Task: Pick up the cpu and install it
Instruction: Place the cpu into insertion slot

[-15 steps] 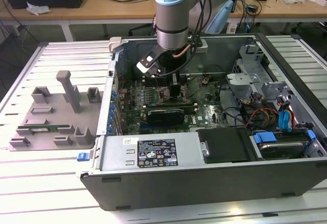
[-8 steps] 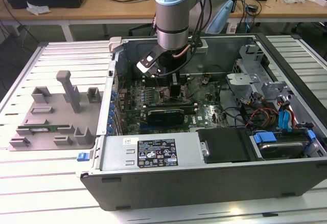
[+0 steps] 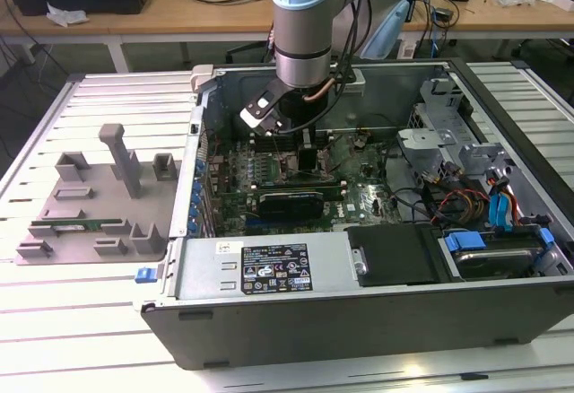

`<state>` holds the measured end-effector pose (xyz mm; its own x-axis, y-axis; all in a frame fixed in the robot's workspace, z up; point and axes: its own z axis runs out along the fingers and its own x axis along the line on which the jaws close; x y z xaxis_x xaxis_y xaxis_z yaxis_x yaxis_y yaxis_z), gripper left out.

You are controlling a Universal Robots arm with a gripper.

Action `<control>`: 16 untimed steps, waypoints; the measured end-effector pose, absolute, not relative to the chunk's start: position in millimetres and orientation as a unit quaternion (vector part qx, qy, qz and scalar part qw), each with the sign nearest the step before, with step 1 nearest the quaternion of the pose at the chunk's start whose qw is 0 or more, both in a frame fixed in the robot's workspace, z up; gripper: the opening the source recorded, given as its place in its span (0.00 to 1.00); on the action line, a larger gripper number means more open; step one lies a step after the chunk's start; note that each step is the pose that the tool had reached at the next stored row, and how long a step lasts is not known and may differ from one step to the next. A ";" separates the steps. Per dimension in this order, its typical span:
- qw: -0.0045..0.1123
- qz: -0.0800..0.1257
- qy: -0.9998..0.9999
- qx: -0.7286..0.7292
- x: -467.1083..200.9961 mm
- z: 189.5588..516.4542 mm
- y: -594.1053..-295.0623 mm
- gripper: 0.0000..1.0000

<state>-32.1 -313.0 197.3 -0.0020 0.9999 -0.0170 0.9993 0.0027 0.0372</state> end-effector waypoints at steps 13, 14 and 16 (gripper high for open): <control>0.019 0.007 0.708 0.706 -32.2 211.5 -313.0 0.62; 0.019 0.007 0.708 0.706 -32.2 211.5 -313.0 0.62; 0.019 0.007 0.708 0.706 -32.2 211.6 -313.1 0.60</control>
<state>-32.2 -313.1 211.6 -0.0018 0.9999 -0.0172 0.9993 0.0024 0.0371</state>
